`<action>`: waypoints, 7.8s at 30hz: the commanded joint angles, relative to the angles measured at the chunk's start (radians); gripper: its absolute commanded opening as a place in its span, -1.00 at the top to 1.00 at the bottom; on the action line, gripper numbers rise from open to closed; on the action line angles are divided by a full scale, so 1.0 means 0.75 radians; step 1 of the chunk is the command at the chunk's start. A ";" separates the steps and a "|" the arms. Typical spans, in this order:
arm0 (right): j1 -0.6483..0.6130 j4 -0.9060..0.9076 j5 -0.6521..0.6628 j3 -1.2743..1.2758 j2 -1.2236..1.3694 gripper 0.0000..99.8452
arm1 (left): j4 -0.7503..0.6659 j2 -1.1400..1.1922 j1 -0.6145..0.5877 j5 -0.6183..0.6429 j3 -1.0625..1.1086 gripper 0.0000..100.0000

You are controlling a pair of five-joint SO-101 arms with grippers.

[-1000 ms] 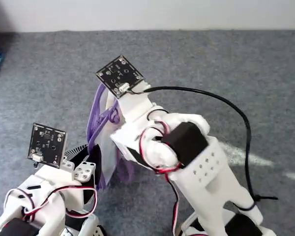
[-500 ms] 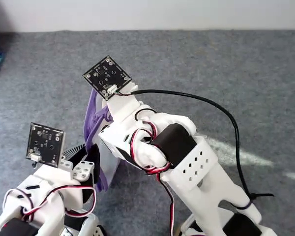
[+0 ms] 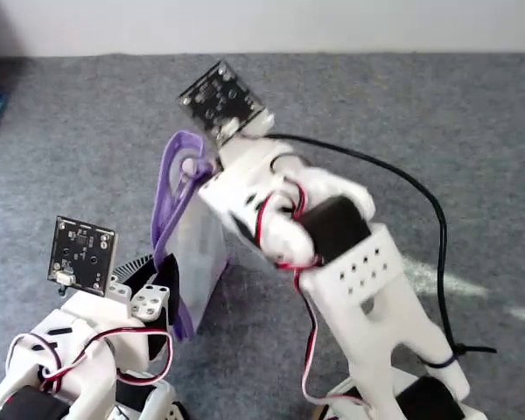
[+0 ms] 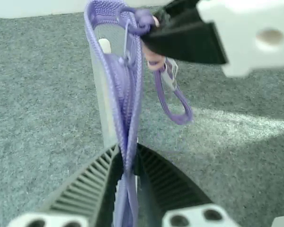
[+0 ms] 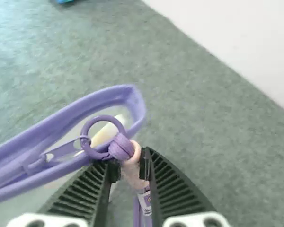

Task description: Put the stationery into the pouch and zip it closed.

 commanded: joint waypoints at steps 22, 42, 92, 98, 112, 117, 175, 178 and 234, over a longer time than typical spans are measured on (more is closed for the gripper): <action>0.261 -0.197 0.137 -0.012 0.191 0.98 | 0.014 -0.027 0.010 0.000 -0.013 0.98; -0.183 0.169 -0.522 -0.407 0.064 0.50 | 0.004 -0.018 0.010 0.000 -0.011 0.98; -0.159 0.541 -0.317 -0.628 0.332 0.98 | -0.162 -0.014 0.008 0.043 0.011 0.39; -0.167 0.566 -0.315 -0.628 0.255 0.98 | -0.205 -0.027 0.010 0.018 0.124 0.79; -0.042 0.566 -0.317 -0.628 0.095 0.98 | -0.211 -0.027 0.010 -0.020 0.101 0.98; -0.007 0.566 -0.317 -0.628 -0.015 0.98 | -0.311 -0.027 -0.002 -0.231 0.081 0.98; -0.114 0.770 -0.376 -0.256 0.257 0.72 | -0.712 -0.029 0.370 -0.374 0.715 0.98; -0.103 0.768 -0.376 -0.280 0.257 0.72 | -0.706 -0.029 0.370 -0.374 0.715 0.98; -0.019 0.762 -0.452 -0.356 0.238 0.72 | -0.712 -0.029 0.368 -0.376 0.703 0.98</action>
